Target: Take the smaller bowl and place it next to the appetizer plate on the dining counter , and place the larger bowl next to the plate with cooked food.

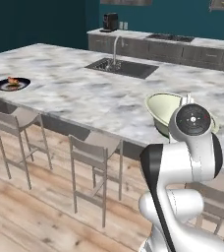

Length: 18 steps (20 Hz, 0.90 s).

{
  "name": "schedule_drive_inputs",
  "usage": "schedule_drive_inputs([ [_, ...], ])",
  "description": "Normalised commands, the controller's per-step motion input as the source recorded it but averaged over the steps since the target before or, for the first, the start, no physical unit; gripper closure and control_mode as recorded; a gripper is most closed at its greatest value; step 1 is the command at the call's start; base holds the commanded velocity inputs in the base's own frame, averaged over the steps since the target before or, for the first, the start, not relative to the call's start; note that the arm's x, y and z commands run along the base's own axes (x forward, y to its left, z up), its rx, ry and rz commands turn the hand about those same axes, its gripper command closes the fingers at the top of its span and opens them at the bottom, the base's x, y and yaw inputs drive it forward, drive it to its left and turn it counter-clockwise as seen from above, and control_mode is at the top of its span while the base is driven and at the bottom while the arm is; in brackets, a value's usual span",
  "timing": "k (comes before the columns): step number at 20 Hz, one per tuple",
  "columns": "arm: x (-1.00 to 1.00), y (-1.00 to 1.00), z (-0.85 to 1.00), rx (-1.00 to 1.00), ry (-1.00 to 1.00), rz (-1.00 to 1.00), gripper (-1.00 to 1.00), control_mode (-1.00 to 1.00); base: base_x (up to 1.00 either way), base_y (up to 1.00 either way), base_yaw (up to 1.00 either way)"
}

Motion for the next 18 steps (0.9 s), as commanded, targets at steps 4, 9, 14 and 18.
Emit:
schedule_drive_inputs([
  [4, 0.00, 0.00, 0.00, 0.00, 0.00, 0.00, 1.00, 1.00, 0.54, 1.00, -0.33],
  [9, 0.00, 0.00, 0.00, 0.00, 0.00, 0.00, 1.00, 1.00, 0.47, 1.00, -0.23],
  [14, 0.00, 0.00, 0.00, 0.00, 0.00, 0.00, 1.00, 1.00, 0.47, 1.00, -0.22],
  [18, 0.00, 0.00, 0.00, 0.00, 0.00, 0.00, 1.00, 1.00, 0.46, 1.00, -0.22],
])
